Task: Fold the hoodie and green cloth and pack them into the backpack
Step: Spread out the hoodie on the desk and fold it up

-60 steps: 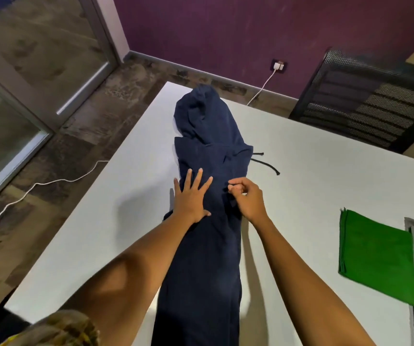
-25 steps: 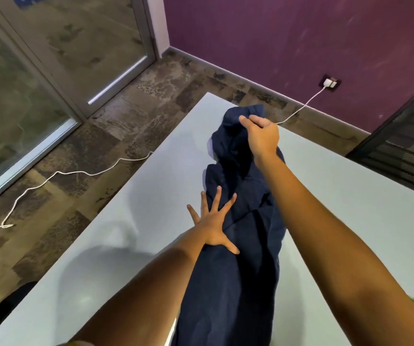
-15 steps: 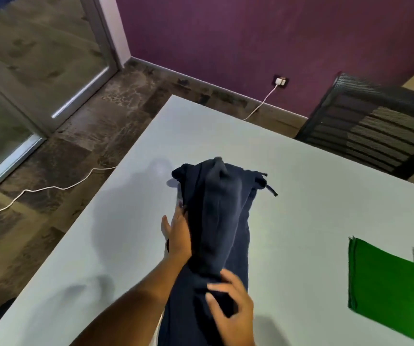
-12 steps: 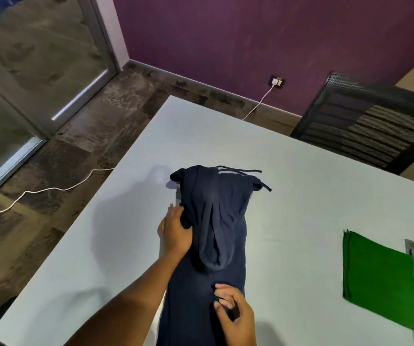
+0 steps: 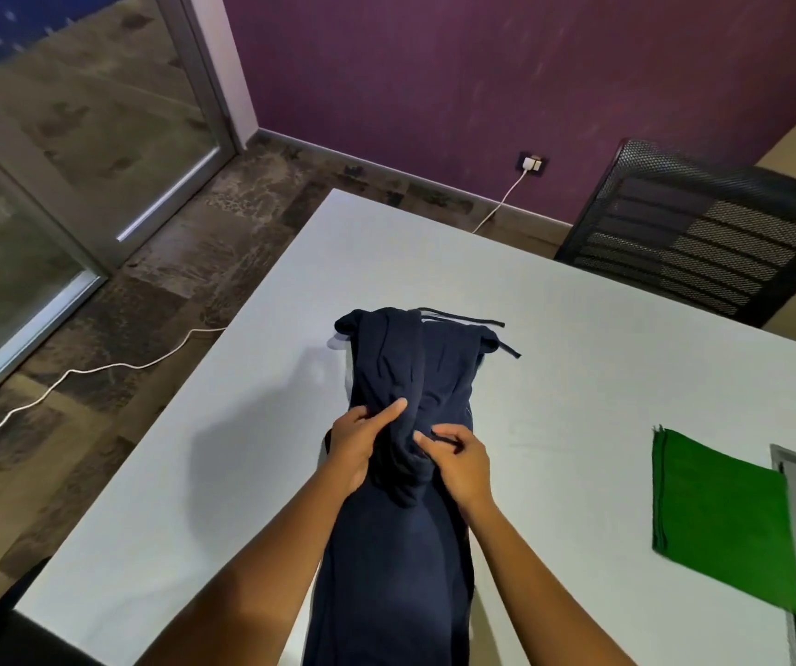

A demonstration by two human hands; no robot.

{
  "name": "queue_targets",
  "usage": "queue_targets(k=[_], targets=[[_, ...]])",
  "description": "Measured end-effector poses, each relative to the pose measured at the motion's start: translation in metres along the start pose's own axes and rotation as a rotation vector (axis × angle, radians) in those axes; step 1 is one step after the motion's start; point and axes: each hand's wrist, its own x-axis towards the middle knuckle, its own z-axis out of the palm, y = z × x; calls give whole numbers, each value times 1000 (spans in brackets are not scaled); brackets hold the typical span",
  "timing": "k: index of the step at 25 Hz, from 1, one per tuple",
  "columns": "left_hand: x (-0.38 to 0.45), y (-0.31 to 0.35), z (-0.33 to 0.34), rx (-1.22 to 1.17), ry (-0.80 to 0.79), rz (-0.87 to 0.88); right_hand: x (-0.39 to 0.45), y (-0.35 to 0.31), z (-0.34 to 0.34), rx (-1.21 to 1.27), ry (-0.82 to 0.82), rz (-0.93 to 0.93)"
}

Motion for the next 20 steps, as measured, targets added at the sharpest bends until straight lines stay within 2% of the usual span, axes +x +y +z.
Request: queue_targets(k=[1, 3, 4, 5, 8, 10, 13, 18, 20], targets=[[-2, 5, 3, -29, -24, -31, 6, -4, 0, 63, -95, 36], [-3, 7, 4, -206, 10, -124, 15, -6, 0, 367, -201, 213], [-4, 7, 3, -311, 46, -177, 18, -2, 1, 458, -179, 303], [-2, 3, 0, -355, 81, -214, 20, 2, 2, 448, -125, 358], [1, -8, -9, -45, 97, -163, 18, 13, 4, 106, 45, 384], [-2, -7, -12, 38, 64, -158, 10, 15, 5, -36, 80, 390], [-3, -13, -21, 33, 8, -173, 0, 21, 8, -121, 9, 355], [-3, -21, -27, 328, -31, -110, -6, 17, 11, -284, -41, 228], [-6, -20, -28, 356, -2, -46, -8, 10, 3, -218, 2, 167]])
